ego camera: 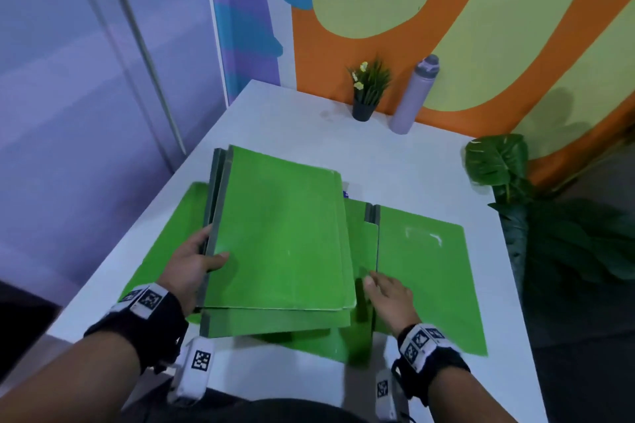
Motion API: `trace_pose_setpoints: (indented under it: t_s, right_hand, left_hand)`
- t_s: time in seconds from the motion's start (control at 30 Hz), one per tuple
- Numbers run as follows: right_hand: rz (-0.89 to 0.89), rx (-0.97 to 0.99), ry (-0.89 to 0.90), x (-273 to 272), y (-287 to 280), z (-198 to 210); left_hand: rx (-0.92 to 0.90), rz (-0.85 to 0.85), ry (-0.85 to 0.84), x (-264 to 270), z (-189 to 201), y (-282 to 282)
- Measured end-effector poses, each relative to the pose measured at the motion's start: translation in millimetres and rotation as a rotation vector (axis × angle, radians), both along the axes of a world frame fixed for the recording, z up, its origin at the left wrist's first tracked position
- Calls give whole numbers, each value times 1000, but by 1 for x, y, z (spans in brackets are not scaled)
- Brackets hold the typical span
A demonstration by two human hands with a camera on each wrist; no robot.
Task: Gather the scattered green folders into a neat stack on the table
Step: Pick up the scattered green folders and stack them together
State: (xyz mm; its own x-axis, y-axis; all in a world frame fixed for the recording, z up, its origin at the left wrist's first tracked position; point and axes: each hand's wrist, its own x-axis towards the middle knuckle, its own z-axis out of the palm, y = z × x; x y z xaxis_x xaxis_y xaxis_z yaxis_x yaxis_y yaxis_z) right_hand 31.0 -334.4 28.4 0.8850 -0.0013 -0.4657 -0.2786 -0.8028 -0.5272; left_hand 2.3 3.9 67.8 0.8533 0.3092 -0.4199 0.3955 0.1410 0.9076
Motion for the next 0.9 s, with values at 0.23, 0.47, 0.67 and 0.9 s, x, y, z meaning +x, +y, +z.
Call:
trace_pose_setpoints:
  t_s: [0.23,0.47,0.67,0.9]
  right_hand:
    - [-506,767,240,0,-20,25]
    - [-578,645,-19,-3,-62,31]
    - [-620,596,-32,-13,-80,23]
    - [-631,591,-37,-15,-91,18]
  left_hand:
    - [-70,-377,-32,4,6,-56]
    - [729,-372,231,37,-51,-59]
    - [1168,-650,468,28,-85,-56]
    - [1221,-560,346,24,-89,-56]
